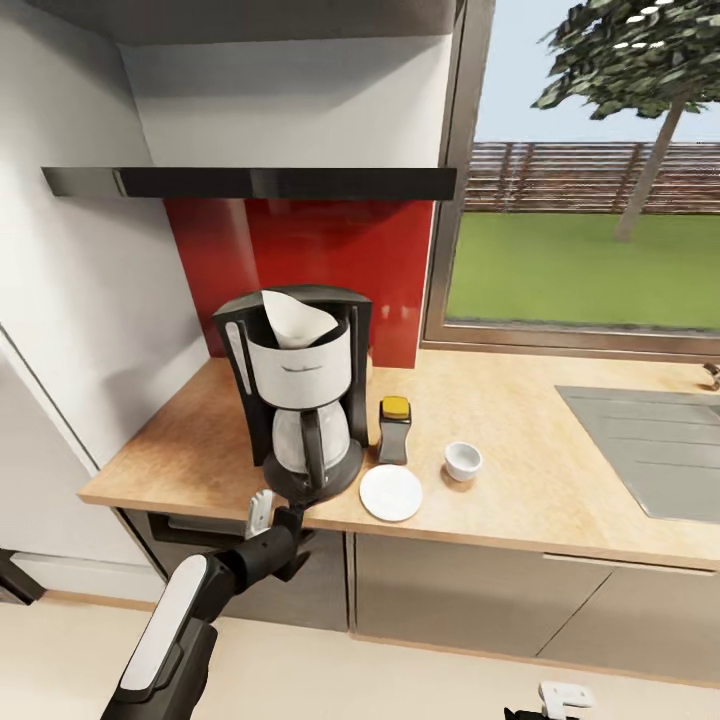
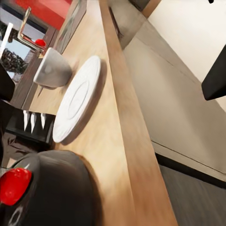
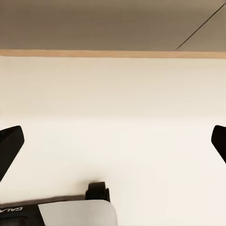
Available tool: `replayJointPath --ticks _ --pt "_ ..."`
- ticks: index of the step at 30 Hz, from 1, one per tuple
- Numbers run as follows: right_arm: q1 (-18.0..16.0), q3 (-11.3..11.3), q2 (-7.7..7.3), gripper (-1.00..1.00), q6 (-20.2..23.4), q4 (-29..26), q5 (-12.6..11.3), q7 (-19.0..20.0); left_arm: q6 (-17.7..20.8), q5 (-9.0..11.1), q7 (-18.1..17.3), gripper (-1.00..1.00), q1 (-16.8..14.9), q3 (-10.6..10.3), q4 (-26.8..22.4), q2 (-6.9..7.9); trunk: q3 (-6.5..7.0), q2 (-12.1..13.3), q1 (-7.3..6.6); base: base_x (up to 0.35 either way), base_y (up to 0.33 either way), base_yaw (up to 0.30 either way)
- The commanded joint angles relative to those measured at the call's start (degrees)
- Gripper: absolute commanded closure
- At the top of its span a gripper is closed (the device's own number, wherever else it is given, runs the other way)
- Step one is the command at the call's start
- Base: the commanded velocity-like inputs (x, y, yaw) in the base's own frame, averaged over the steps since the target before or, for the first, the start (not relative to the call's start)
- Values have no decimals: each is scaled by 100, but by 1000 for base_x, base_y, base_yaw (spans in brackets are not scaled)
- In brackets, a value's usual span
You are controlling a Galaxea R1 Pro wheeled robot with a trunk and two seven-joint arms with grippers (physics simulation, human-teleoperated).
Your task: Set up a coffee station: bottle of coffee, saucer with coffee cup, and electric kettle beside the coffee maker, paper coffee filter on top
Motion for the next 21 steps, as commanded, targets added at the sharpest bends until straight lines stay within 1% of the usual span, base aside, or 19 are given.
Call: replayJointPath --ticks 1,5,7,9,10,11,13,14,15,16,17,18,19,20,21 --pt "-5 -49 0 -100 -21 3 37 30 18 32 20 -100 -1 0 -6 11 -9 -8 1 -22 47 0" --pt "-5 -51 0 -100 -21 3 37 30 34 -1 -39 -100 18 -8 -5 52 -9 -8 1 -11 24 0" --pt "-5 -52 0 -100 -18 3 38 30 38 -16 -98 -100 143 -9 4 103 -9 -8 1 -4 9 0" --pt "-5 -48 0 -100 -19 5 40 27 34 -44 -252 -100 474 -13 43 243 -9 -8 1 -2 4 0" --pt "-5 -48 6 -100 -19 10 41 22 26 -169 -763 -100 1035 -25 125 518 -9 -8 1 0 0 0" --pt "-5 -47 7 -100 -19 10 41 22 25 -220 -871 -100 1121 -25 164 565 -9 -8 1 0 0 0" --pt "-5 -45 5 -100 -20 11 41 21 30 -491 -1323 -100 1374 -26 409 754 -9 -8 1 0 0 0" --pt "-5 -47 3 -100 -20 11 41 21 37 -648 -1556 -100 1450 -25 578 845 -9 -8 1 0 0 0" --pt "-5 -48 3 -100 -22 11 41 21 41 -726 -1674 -100 1478 -24 676 892 -9 -8 1 0 0 0" --pt "-5 -48 2 -100 -25 12 41 21 46 -880 -1914 -100 1519 -23 898 985 -9 -8 1 0 0 0" --pt "-5 -47 1 -100 -27 12 41 21 49 -953 -2038 -100 1533 -22 1021 1034 -9 -8 1 0 0 0" --pt "-5 -49 1 -100 -31 8 38 21 48 -1085 -2297 -100 1554 -23 1285 1132 -9 -8 1 0 0 0" --pt "-5 -50 1 -100 -33 7 37 21 43 -1143 -2430 -100 1561 -24 1422 1178 -9 -8 1 0 0 0" --pt "-5 -51 -1 -100 -35 6 35 21 32 -1254 -2690 -100 1567 -32 1685 1263 -9 -8 1 0 0 0" --pt "-5 -51 -3 -100 -35 5 35 21 26 -1317 -2808 -100 1564 -35 1811 1304 -9 -8 1 0 0 0"
